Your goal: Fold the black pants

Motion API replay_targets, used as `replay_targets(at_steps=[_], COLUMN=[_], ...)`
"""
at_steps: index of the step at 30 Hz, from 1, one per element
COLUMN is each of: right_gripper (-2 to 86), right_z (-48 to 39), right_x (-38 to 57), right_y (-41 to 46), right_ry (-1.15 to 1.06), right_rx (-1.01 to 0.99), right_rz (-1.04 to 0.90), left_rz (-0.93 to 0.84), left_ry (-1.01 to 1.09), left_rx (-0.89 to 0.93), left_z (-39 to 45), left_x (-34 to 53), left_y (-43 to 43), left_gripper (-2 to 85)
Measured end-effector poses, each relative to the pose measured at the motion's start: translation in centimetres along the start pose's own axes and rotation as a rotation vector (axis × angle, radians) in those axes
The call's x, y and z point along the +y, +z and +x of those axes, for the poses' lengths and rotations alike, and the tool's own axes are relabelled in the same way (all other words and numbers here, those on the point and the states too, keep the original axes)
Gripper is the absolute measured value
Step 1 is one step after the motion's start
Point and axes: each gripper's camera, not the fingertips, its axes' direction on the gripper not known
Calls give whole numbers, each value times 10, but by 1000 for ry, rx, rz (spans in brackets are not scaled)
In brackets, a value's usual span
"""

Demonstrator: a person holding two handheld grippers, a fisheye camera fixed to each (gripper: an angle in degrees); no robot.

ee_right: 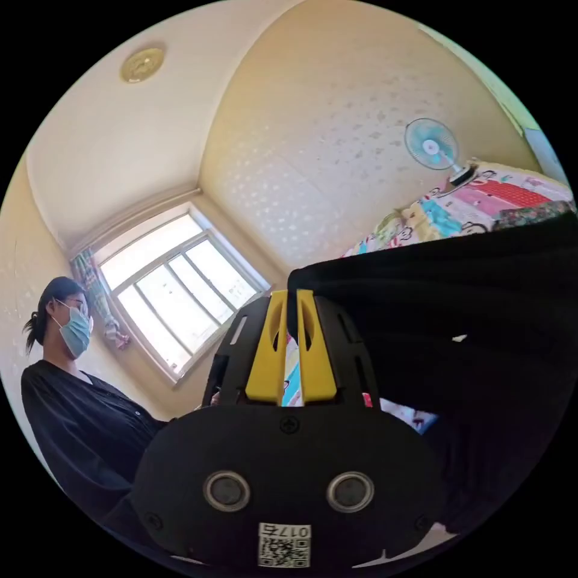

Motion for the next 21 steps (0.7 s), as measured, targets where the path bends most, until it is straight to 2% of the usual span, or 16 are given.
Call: replay_targets(at_steps=[4, 6, 7, 9, 11, 13, 17, 21], right_gripper=[29, 26, 26, 23, 21, 18, 28, 51], right_z=[-14, -29, -33, -44, -35, -13, 30, 45], right_x=[-24, -14, -8, 24, 52, 77, 120, 139], right_y=[113, 195, 216, 291, 314, 312, 246, 137], right_ry=[-100, -123, -127, -104, -25, 82, 167, 148], right_rx=[-274, -464, -493, -520, -621, -670, -493, -239], right_rz=[-154, -293, -344, -578, -608, -572, -552, -554], left_rz=[103, 118, 121, 120, 109, 87, 26, -147], left_ry=[120, 151, 165, 173, 169, 153, 110, 152], left_rx=[73, 107, 109, 96, 73, 60, 62, -176], left_z=[48, 62, 69, 75, 77, 75, 65, 71], left_x=[-4, -6, -8, -9, -10, -11, -14, -27], left_y=[-31, -36, -37, -36, -30, -19, 10, 78], left_gripper=[-10, -10, -10, -10, -10, -10, -10, -7])
